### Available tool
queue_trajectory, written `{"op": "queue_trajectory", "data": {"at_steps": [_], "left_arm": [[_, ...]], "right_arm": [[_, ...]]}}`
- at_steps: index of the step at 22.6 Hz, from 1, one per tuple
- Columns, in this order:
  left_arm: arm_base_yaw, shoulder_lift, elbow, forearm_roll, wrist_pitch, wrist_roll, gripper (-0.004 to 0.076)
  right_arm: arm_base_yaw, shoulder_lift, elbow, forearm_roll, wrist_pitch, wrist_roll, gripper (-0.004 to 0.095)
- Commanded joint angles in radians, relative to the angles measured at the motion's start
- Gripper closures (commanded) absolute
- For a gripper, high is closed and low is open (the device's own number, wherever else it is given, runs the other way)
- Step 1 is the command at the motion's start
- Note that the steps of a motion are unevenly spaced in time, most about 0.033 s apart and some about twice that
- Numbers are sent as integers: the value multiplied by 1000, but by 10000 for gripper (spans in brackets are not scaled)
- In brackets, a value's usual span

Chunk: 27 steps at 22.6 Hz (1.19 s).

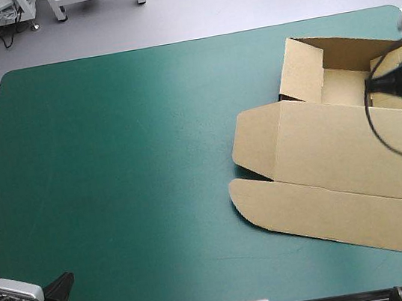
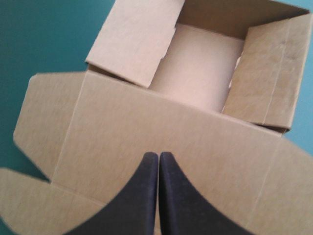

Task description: Fold the box

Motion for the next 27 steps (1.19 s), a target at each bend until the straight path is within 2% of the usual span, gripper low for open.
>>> {"op": "queue_trajectory", "data": {"at_steps": [1,7,11,13,19,27], "left_arm": [[-3,16,28,-52,-82,2,733],[-3,16,34,-76,-63,47,733],[-3,16,34,-76,-63,47,733],[-3,16,34,-76,-63,47,733],[-3,16,34,-76,-61,47,733],[-3,16,34,-102,-55,35,733]], "right_arm": [[27,-246,231,11,-73,-18,915],[27,-649,620,-1,-208,-16,917],[27,-774,802,-22,-216,21,917],[27,-828,887,-18,-262,23,917],[27,-871,942,-49,-302,32,921],[27,-871,942,-41,-289,41,921]]}}
